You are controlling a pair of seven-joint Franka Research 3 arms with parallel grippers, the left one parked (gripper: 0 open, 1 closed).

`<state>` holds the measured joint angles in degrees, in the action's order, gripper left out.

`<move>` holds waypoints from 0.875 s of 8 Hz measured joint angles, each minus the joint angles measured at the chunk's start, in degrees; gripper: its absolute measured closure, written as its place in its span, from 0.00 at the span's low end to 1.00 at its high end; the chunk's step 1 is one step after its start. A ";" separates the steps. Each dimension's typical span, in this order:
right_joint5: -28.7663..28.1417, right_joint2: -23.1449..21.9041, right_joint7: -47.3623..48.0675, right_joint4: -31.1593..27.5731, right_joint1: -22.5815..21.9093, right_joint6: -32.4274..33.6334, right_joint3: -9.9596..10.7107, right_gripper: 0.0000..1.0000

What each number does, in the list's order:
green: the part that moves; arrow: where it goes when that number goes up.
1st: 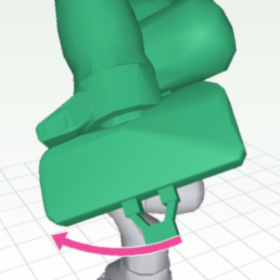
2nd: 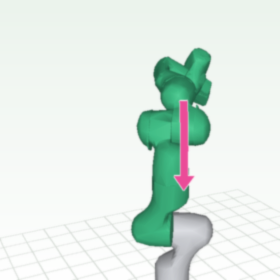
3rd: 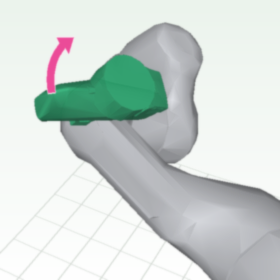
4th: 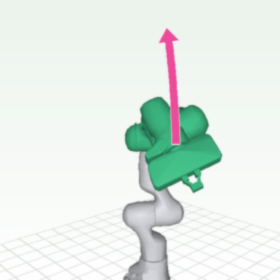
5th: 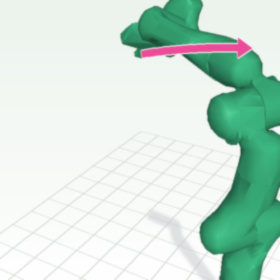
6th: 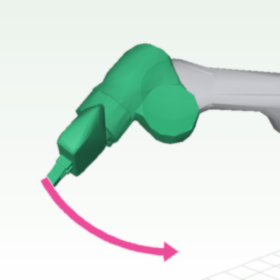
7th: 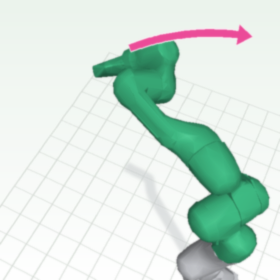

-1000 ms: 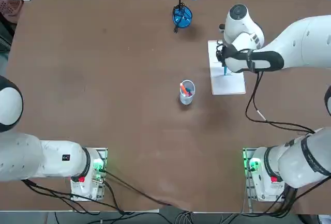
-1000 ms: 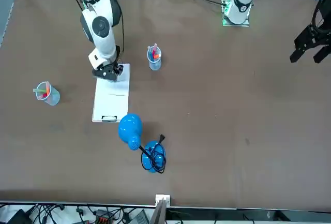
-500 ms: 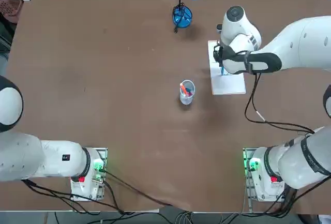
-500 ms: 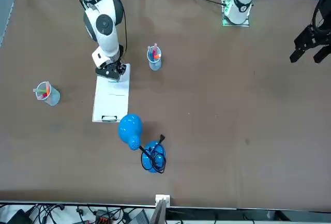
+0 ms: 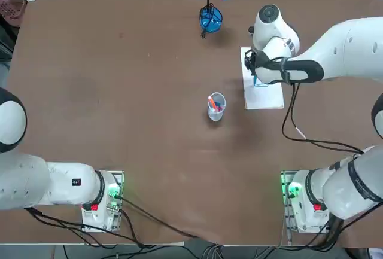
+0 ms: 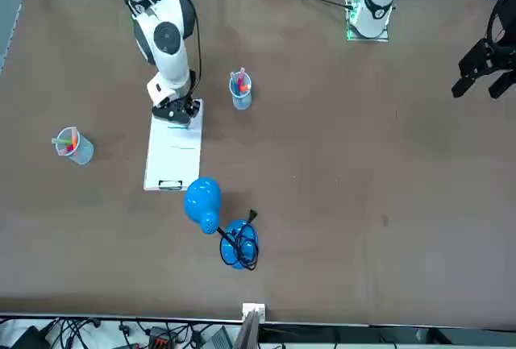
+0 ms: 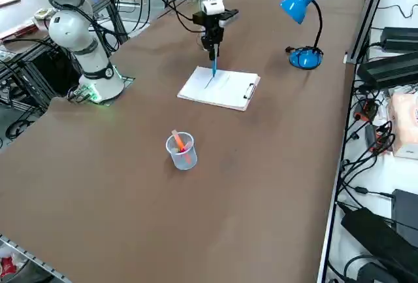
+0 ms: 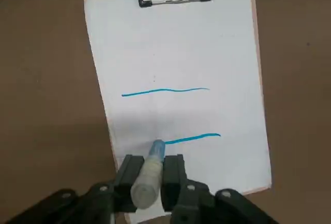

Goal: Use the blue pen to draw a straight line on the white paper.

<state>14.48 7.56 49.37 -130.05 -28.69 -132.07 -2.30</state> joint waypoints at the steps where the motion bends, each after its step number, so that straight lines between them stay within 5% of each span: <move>1: 0.00 -0.09 -1.09 3.82 0.00 7.44 0.01 0.83; 3: -0.18 -1.50 -5.73 11.65 0.22 20.12 0.58 0.83; 7: -0.50 -6.83 -21.92 13.70 8.91 25.89 2.39 0.83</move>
<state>13.97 0.73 27.46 -116.35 -19.78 -106.18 0.09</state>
